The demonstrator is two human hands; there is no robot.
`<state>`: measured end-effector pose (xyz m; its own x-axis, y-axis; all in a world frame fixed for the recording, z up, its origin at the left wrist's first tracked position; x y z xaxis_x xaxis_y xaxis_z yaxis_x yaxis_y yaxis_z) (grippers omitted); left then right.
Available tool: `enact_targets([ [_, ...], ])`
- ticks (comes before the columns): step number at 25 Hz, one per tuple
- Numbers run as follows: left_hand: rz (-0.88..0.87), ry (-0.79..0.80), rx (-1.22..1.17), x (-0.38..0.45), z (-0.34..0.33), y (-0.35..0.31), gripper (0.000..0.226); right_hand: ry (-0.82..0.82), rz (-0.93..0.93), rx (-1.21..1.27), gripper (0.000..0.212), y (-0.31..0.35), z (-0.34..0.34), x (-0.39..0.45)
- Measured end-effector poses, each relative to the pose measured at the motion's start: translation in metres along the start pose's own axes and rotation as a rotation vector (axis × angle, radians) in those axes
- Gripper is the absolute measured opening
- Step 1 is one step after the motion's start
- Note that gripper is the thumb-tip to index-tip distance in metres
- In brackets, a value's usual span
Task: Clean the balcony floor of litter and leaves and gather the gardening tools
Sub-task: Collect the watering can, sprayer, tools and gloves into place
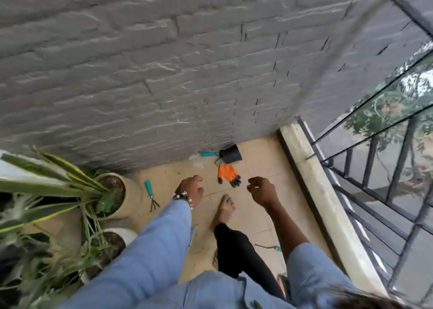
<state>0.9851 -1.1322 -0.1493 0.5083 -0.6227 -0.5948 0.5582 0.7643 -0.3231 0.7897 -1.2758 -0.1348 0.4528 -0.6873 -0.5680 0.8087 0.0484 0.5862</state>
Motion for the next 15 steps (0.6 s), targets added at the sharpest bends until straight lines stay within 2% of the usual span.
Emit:
enact_targets([
  [4,0.011,0.104,0.101,0.090,0.000,-0.013,0.041,0.016,-0.091,0.044,0.026,-0.009,0.001,0.088],
  [9,-0.050,0.174,0.211,0.213,-0.028,-0.024,0.041,0.051,-0.140,0.115,0.030,-0.036,-0.032,0.205],
  [15,-0.104,0.353,0.401,0.391,-0.146,0.027,0.051,0.182,-0.150,0.258,0.032,-0.084,-0.181,0.353],
])
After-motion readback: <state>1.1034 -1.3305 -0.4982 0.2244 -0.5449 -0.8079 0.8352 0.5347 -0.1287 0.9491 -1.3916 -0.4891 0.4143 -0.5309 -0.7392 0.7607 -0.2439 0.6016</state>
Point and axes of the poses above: each hand's wrist, its own x-axis towards the middle knuckle, its own z-axis out of the back of the hand, y = z × x, the point moved 10 cm from there along x, towards the middle knuckle, and after that the axes turned 3 degrees about x, right-handed, at the moved point
